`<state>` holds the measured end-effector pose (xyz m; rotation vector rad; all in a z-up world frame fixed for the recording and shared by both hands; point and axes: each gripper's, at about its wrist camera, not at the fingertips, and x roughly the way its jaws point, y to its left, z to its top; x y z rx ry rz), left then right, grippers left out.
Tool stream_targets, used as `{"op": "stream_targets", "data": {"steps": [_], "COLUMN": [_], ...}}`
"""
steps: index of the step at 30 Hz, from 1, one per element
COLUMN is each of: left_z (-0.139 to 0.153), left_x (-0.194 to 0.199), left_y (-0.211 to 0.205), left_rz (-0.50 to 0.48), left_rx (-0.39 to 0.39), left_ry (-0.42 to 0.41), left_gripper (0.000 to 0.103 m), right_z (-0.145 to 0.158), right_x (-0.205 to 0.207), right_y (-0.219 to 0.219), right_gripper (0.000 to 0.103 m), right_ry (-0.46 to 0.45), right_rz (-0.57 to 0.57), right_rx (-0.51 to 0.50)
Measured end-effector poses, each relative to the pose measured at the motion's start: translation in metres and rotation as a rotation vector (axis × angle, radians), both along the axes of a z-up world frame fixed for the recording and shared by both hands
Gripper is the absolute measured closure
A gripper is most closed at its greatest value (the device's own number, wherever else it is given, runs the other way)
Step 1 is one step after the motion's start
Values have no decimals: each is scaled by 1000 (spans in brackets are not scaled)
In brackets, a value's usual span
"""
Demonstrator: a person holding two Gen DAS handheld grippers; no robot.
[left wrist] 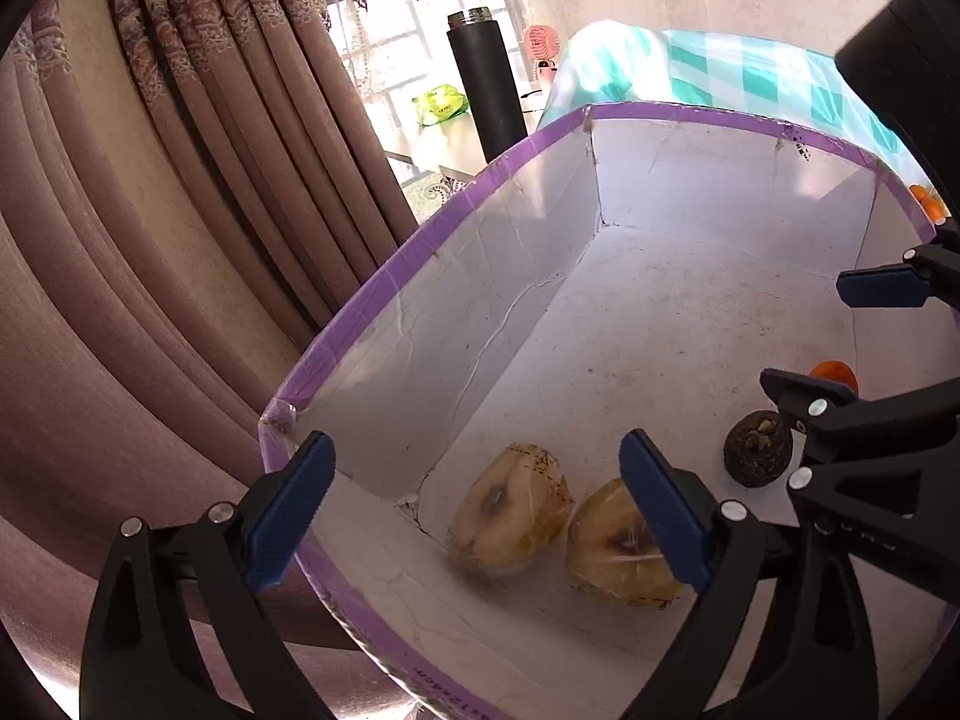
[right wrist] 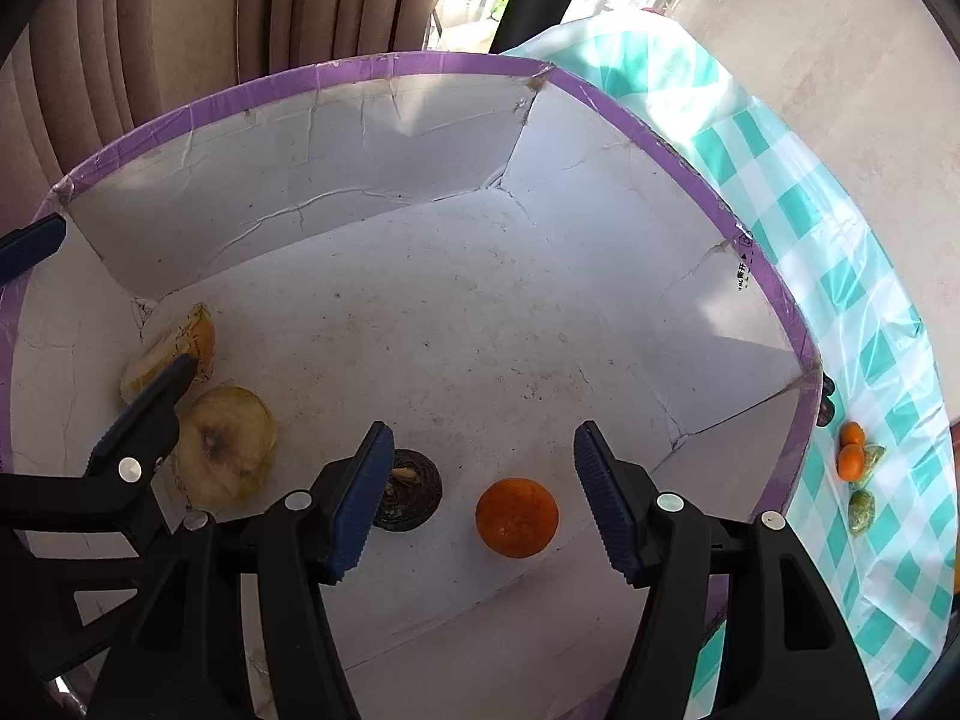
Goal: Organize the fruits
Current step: 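Open the left tool over the box while the right tool releases the dark fruit, then withdraw both open tools from the box back toward the table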
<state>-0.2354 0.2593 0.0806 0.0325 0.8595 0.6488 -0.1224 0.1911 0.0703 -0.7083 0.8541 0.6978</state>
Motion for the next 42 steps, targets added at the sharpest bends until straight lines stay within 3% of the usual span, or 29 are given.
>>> {"op": "stream_targets", "data": {"steps": [8, 14, 17, 21, 25, 28, 31, 34, 38, 42], "left_z": [3, 14, 26, 49, 77, 94, 104, 111, 105, 91], "left_x": [-1, -8, -15, -25, -36, -43, -42, -27, 3, 40], "left_y": [4, 7, 1, -16, -40, -64, -90, -118, -165, -212], "left_rz": [5, 34, 46, 49, 32, -32, -126, -240, -373, -479], "left_rx": [1, 36, 85, 176, 241, 237, 193, 115, 76, 39], "left_ry": [-24, -67, -111, -193, -335, -449, -529, -555, -522, -476], "left_gripper": [7, 6, 5, 5, 2, 2, 2, 2, 2, 2], "right_z": [9, 18, 26, 41, 64, 68, 58, 44, 29, 17], "right_x": [-8, -9, -7, -10, -3, 12, 31, 53, 78, 98], "right_y": [-3, -10, -22, -51, -101, -139, -176, -212, -247, -290], "right_gripper": [39, 30, 24, 18, 17, 16, 16, 16, 16, 16], "right_ry": [-33, -54, -52, -129, -184, -205, -243, -262, -278, -317], "right_rz": [-7, -26, -39, -58, -134, -231, -387, -520, -630, -772], "right_rx": [55, 160, 285, 493, 720, 790, 791, 760, 639, 580]}}
